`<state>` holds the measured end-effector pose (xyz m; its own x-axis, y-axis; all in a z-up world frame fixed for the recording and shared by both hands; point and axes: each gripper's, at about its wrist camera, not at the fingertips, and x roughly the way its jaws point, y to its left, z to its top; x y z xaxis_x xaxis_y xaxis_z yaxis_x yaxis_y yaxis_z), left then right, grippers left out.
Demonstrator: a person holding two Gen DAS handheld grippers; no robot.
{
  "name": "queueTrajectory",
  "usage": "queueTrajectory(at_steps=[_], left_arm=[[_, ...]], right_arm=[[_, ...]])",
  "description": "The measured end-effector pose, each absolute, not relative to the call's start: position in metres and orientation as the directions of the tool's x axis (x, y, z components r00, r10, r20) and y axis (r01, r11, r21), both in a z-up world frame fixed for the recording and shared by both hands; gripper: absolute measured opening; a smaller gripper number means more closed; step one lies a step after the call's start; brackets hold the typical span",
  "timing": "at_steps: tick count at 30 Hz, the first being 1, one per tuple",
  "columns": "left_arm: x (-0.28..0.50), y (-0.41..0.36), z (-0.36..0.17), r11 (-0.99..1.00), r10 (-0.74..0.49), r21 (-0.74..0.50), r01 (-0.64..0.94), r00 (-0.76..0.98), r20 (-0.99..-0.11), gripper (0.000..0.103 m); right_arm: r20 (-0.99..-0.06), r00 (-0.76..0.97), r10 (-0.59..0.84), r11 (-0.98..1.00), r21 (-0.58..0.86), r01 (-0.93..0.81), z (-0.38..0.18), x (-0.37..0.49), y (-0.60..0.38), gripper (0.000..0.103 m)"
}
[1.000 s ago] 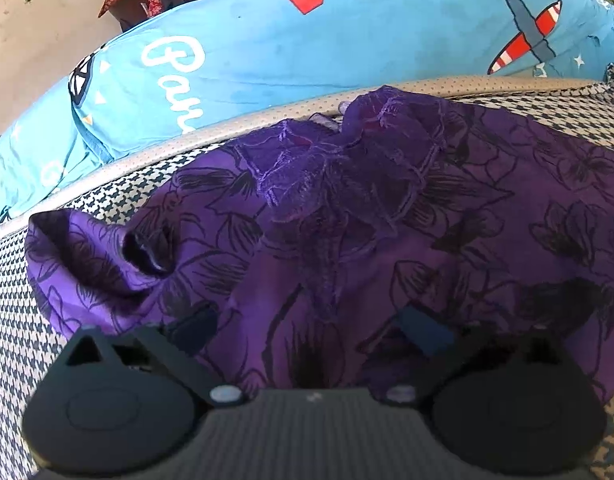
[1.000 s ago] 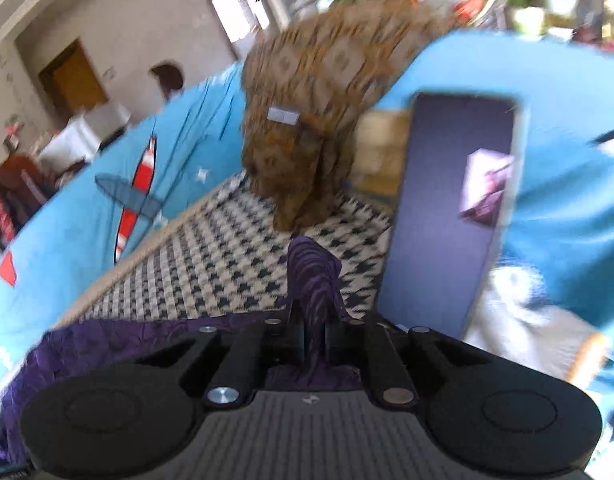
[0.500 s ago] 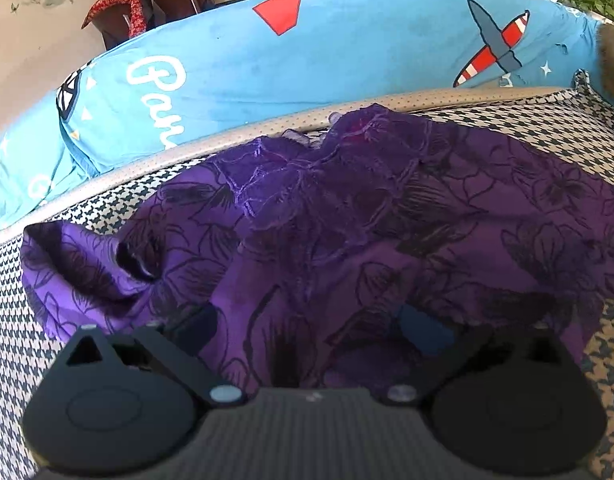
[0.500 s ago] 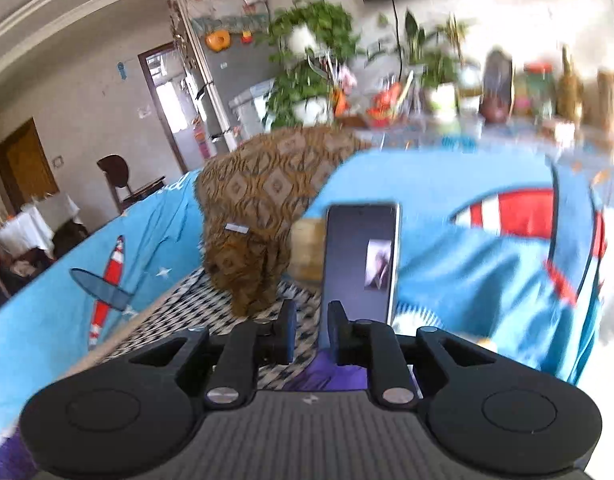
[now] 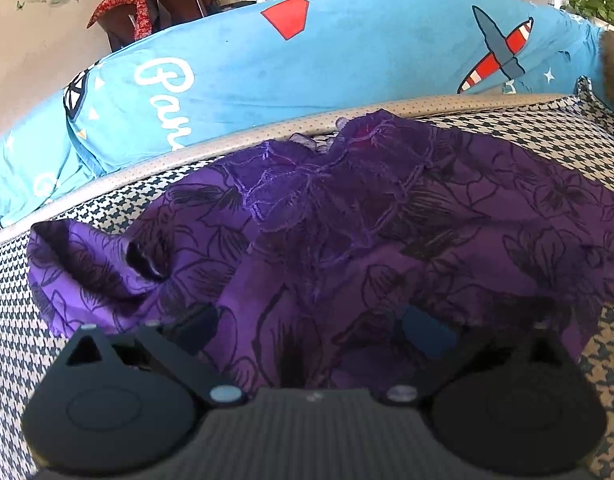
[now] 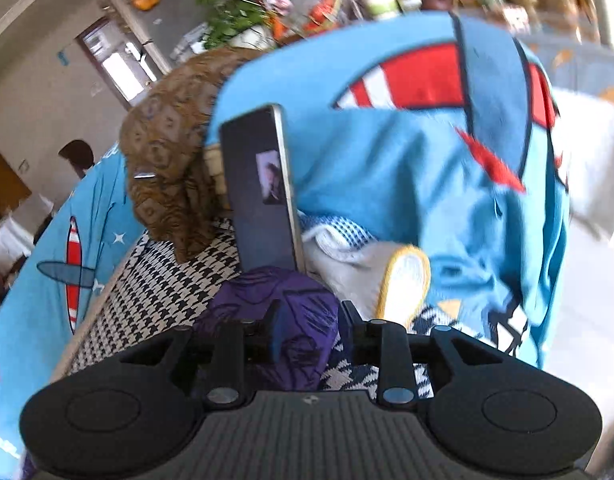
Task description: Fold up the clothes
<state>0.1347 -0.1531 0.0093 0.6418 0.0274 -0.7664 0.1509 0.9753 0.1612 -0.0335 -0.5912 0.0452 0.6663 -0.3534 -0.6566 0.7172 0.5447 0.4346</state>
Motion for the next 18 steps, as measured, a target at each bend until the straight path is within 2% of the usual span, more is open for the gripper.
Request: queueTrajectory(at_steps=[6, 12, 15, 18], left_arm=[[0.136, -0.153, 0.008, 0.975, 0.033, 0.164, 0.146, 0.641, -0.767, 0.103], [0.137, -0.153, 0.007, 0.975, 0.04, 0.17, 0.142, 0.642, -0.766, 0.103], [0.136, -0.153, 0.008, 0.975, 0.044, 0.175, 0.14, 0.645, -0.763, 0.103], [0.136, -0.152, 0.009, 0.975, 0.049, 0.179, 0.135, 0.65, -0.759, 0.103]], right_arm=[[-0.695, 0.661, -0.284, 0.497, 0.483, 0.721, 0.029, -0.023, -0.597, 0.04], [-0.712, 0.657, -0.249, 0.429, 0.527, 0.733, 0.013, -0.013, -0.603, 0.039], [-0.678, 0.671, -0.299, 0.427, 0.534, 0.73, 0.021, -0.021, -0.596, 0.011], [-0.641, 0.683, -0.35, 0.426, 0.54, 0.726, 0.03, -0.03, -0.59, 0.011]])
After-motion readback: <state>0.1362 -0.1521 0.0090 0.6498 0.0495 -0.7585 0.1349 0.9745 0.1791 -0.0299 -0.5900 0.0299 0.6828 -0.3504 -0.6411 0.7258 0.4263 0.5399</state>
